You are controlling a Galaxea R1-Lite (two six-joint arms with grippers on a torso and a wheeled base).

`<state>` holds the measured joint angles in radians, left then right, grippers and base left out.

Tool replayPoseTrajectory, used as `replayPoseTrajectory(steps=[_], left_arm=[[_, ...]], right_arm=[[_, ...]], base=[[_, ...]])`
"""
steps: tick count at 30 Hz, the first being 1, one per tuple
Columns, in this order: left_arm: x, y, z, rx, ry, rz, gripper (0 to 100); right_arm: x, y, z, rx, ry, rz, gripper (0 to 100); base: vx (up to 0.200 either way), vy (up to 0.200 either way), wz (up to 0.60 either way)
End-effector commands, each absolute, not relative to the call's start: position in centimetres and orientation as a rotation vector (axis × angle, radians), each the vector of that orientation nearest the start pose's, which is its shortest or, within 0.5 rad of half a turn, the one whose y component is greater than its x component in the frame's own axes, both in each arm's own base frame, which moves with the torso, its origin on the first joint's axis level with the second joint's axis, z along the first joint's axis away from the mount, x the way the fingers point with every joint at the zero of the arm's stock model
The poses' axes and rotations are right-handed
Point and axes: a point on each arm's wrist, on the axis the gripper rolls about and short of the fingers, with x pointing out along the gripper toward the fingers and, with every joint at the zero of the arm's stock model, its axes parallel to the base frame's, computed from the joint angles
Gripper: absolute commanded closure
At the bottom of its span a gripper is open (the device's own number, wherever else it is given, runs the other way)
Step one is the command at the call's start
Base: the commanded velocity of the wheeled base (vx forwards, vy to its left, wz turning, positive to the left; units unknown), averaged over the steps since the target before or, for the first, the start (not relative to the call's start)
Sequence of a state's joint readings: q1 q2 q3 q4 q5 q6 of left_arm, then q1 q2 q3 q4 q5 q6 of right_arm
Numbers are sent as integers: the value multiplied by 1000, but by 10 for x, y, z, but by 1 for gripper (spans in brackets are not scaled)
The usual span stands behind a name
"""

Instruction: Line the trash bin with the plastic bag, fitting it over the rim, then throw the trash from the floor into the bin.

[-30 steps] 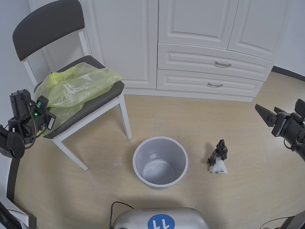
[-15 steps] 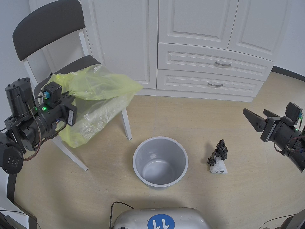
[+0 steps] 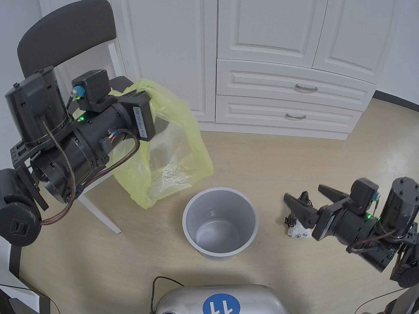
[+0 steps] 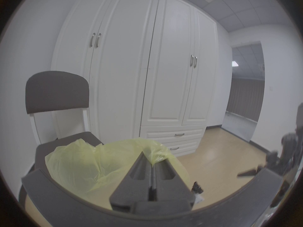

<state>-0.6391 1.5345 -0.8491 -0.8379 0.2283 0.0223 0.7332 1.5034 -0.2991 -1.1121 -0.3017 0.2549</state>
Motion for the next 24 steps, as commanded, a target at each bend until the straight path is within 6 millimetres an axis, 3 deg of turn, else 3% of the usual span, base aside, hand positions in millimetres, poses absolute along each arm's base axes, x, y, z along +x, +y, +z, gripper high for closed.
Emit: replayPoseTrajectory(steps=[1, 8, 13, 18, 24], left_arm=[[224, -172, 267, -107, -153, -418, 100], [227, -173, 278, -207, -234, -413, 100], [226, -171, 285, -272, -287, -413, 100], [220, -169, 282, -346, -304, -408, 100], [204, -170, 284, -423, -396, -412, 100]], right_arm=[[155, 156, 127, 191, 259, 478, 0], [142, 165, 98, 168, 395, 521, 0], [140, 186, 65, 132, 534, 542, 0], [144, 196, 53, 188, 555, 568, 0], [167, 206, 25, 401, 522, 562, 0]], base=[[0, 0, 0], [0, 0, 0], [0, 0, 0], [0, 0, 0], [0, 0, 0]])
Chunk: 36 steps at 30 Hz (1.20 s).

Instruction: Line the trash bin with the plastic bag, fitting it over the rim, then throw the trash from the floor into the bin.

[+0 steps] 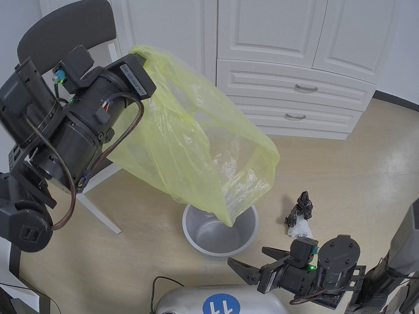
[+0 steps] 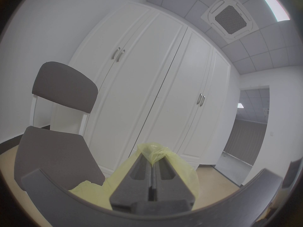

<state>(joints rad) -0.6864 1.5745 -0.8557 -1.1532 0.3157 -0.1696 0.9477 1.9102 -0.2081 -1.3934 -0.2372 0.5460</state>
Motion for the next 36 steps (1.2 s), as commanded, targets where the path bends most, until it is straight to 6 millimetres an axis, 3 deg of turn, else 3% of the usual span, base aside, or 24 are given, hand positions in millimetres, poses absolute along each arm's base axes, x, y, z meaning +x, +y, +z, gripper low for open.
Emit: replayPoseTrajectory(steps=[1, 6, 10, 14, 22, 36], left_arm=[[204, -171, 284, -425, -398, -414, 100], [205, -173, 280, -421, -386, -418, 100], [207, -171, 285, -432, -402, -410, 100], [206, -171, 286, -437, -408, -413, 100], [200, -173, 289, -446, -415, -433, 100], [183, -199, 281, -466, -363, -497, 100]], right_arm=[[169, 205, 18, 397, 547, 550, 0], [176, 195, 15, 431, 598, 572, 0], [179, 177, 30, 488, 621, 648, 0], [184, 175, 41, 517, 571, 655, 0], [207, 188, 65, 694, 446, 616, 0], [210, 207, 71, 783, 404, 602, 0]], base=[[0, 0, 0], [0, 0, 0], [0, 0, 0], [0, 0, 0], [0, 0, 0], [0, 0, 0]])
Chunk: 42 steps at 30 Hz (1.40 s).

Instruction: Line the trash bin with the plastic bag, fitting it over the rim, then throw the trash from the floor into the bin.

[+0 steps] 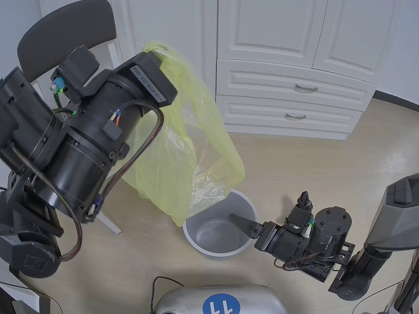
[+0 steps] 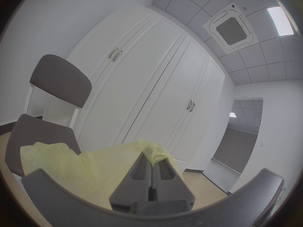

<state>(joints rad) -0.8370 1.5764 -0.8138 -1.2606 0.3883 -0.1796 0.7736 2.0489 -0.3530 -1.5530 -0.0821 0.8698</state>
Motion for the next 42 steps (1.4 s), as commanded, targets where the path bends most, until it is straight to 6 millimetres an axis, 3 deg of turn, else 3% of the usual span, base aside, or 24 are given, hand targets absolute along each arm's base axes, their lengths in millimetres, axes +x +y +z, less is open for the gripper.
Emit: replayPoseTrajectory(steps=[1, 12, 22, 33, 34, 42], left_arm=[[182, -200, 281, -469, -366, -500, 100], [180, -197, 288, -496, -412, -501, 100], [176, -197, 290, -502, -416, -510, 100], [170, -198, 292, -518, -420, -511, 100], [170, -198, 292, -518, -420, -511, 100], [171, -199, 291, -514, -415, -511, 100]], right_arm=[[210, 208, 71, 782, 405, 601, 0], [211, 214, 62, 770, 421, 586, 0], [222, 215, 80, 816, 316, 554, 0], [225, 216, 80, 819, 296, 528, 0], [225, 215, 81, 820, 294, 527, 100], [224, 214, 82, 817, 290, 528, 100]], base=[[0, 0, 0], [0, 0, 0], [0, 0, 0], [0, 0, 0], [0, 0, 0], [0, 0, 0]])
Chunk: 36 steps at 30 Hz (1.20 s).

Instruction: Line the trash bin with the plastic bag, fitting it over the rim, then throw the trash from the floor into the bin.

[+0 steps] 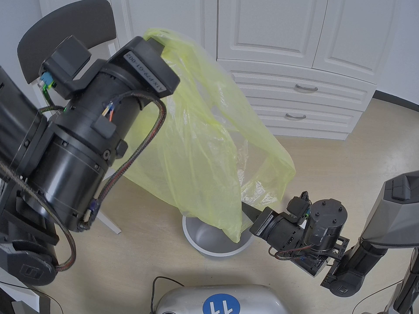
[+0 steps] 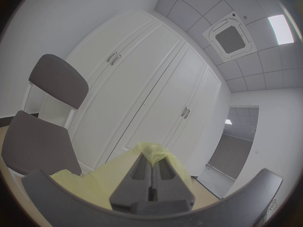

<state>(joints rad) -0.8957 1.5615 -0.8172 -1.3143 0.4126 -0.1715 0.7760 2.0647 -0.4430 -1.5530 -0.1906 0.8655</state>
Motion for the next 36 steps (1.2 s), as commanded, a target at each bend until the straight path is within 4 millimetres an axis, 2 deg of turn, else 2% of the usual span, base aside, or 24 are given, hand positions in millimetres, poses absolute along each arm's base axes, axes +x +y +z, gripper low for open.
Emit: replayPoseTrajectory(steps=[1, 7, 12, 21, 23, 26, 28, 30, 32, 36], left_arm=[[171, -199, 290, -513, -414, -509, 100], [172, -200, 288, -508, -409, -507, 100], [182, -198, 284, -490, -398, -477, 100], [206, -184, 273, -426, -383, -379, 100], [213, -182, 263, -387, -337, -358, 100], [217, -182, 255, -360, -299, -350, 100], [223, -183, 242, -323, -240, -338, 100], [224, -183, 241, -319, -235, -337, 100], [233, -184, 226, -285, -187, -334, 100], [246, -182, 209, -241, -123, -313, 100]], right_arm=[[225, 213, 82, 817, 290, 527, 100], [227, 211, 83, 810, 281, 517, 100], [230, 207, 85, 760, 250, 506, 100], [233, 187, 118, 727, 111, 496, 100], [234, 180, 130, 711, 60, 492, 100], [235, 177, 136, 699, 29, 487, 100], [239, 172, 146, 683, -12, 468, 100], [240, 171, 146, 680, -10, 462, 100], [253, 166, 156, 652, 20, 354, 100], [261, 160, 172, 631, 50, 243, 100]], base=[[0, 0, 0], [0, 0, 0], [0, 0, 0], [0, 0, 0], [0, 0, 0], [0, 0, 0], [0, 0, 0], [0, 0, 0], [0, 0, 0], [0, 0, 0]])
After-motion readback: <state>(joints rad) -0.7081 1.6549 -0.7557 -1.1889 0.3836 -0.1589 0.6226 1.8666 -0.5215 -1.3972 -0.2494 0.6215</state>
